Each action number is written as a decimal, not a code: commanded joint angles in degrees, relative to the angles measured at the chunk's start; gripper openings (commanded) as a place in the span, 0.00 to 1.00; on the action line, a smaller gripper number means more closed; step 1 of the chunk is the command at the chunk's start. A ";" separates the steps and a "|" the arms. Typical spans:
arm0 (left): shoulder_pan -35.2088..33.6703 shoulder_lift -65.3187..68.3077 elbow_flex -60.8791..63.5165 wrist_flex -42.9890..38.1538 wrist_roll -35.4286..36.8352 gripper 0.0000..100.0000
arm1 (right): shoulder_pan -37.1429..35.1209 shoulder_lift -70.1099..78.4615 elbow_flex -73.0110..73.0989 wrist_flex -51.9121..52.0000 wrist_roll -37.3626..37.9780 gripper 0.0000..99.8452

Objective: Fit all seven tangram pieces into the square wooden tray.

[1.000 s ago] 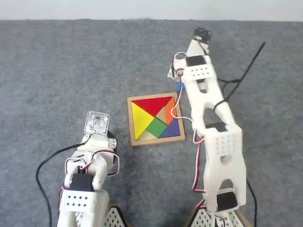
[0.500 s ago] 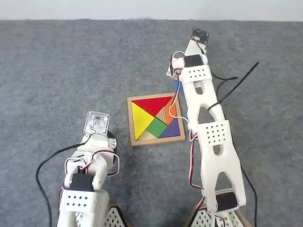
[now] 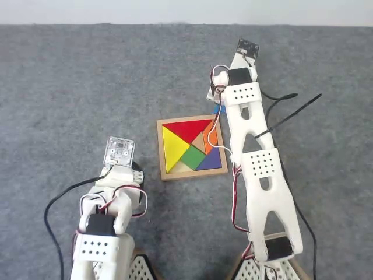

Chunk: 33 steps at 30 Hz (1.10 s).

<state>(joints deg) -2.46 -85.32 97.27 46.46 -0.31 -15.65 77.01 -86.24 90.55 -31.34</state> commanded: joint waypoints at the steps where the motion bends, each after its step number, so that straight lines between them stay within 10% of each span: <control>1: -0.26 -0.70 -0.48 0.26 0.35 0.02 | 1.19 -0.66 -1.93 2.86 -0.18 0.21; 18: -0.26 -0.70 -0.48 0.26 0.35 0.02 | 8.75 -3.03 -9.85 12.44 0.09 0.12; 26: -0.26 -0.70 -0.48 0.26 0.35 0.02 | -3.30 -7.52 -3.52 12.44 36.04 0.12; 33: -0.26 -0.70 -0.48 0.26 0.35 0.02 | -4.09 -7.78 -3.16 12.44 37.98 0.12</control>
<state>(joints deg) -2.46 -85.32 97.27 46.46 -0.31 -19.43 74.90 -89.14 100.57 4.26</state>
